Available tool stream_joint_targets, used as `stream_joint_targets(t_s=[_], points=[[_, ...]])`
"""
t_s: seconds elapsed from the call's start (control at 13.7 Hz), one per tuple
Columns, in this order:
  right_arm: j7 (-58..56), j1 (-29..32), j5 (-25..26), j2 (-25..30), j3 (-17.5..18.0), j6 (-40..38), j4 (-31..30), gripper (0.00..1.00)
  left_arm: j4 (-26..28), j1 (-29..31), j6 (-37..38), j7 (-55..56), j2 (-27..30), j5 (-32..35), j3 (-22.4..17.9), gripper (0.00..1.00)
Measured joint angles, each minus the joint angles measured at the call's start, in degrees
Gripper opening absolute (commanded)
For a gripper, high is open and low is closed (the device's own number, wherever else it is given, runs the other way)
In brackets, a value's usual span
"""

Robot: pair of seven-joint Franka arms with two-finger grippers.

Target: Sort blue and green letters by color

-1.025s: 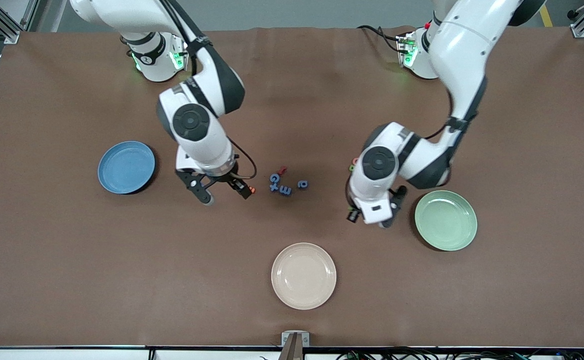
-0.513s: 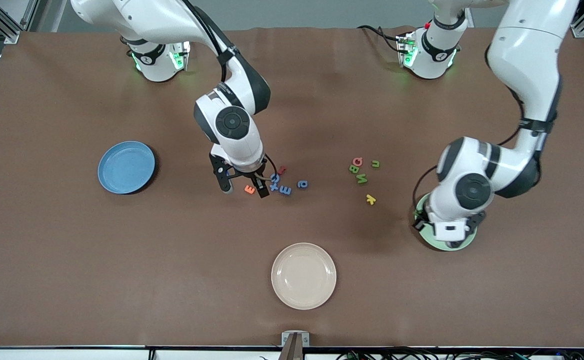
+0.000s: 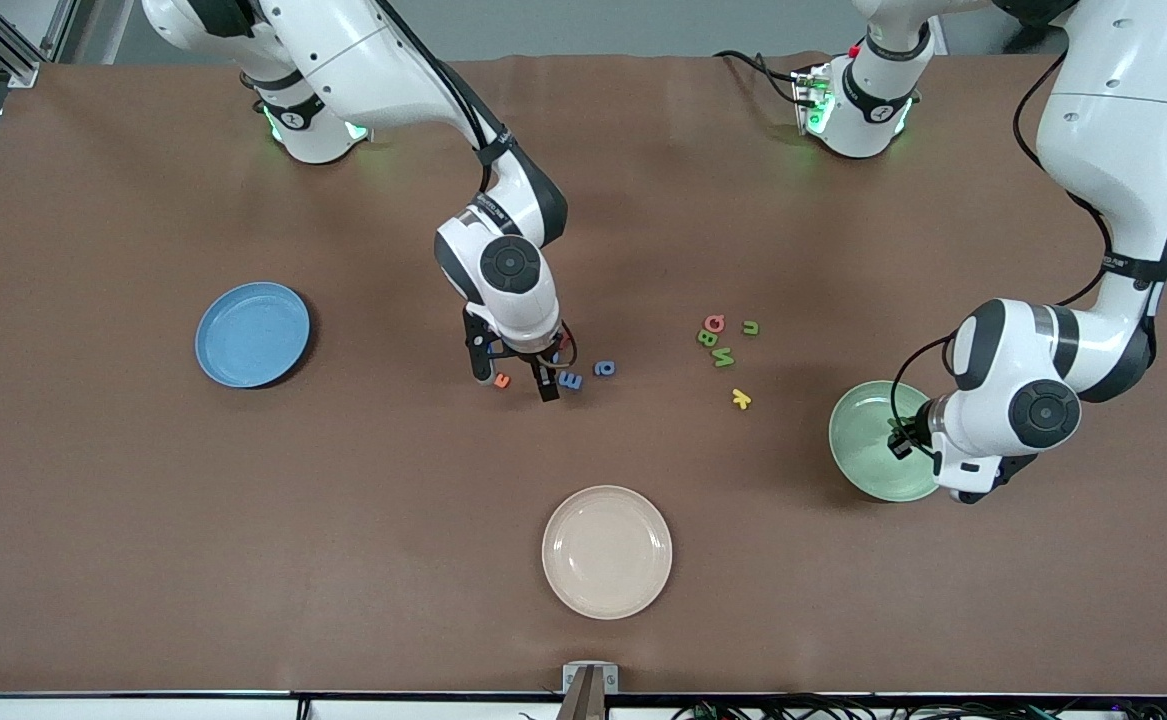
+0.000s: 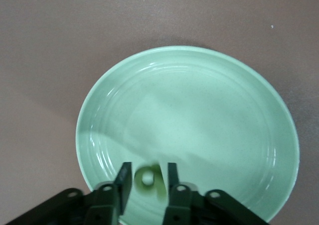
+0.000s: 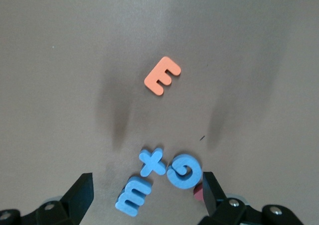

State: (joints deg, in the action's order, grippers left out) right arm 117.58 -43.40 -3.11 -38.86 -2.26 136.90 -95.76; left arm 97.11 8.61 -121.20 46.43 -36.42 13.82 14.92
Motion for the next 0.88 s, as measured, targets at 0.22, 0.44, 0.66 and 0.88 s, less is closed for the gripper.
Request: stream_joint_targets(t_s=[0.22, 0.44, 0.66, 0.88], points=[[3.4, -0.9, 0.0, -2.5, 0.0, -0.2, 3.4, 0.91, -0.2, -0.2, -0.3, 0.4, 0.1, 0.0, 1.0, 1.00], [5.4, -2.2, 0.0, -5.3, 0.0, -0.3, 6.0, 0.86, -0.3, -0.5, -0.2, 7.8, 0.4, -0.1, 6.4, 1.00], [6.0, -3.1, 0.0, -7.1, -0.1, -0.3, 7.3, 0.76, 0.6, -1.9, -0.2, 12.7, 0.4, 0.0, 12.6, 0.95], [6.0, -3.1, 0.0, -8.0, -0.3, -0.3, 8.4, 0.68, 4.7, -3.7, -6.8, 15.0, 0.5, 0.0, 14.7, 0.86]])
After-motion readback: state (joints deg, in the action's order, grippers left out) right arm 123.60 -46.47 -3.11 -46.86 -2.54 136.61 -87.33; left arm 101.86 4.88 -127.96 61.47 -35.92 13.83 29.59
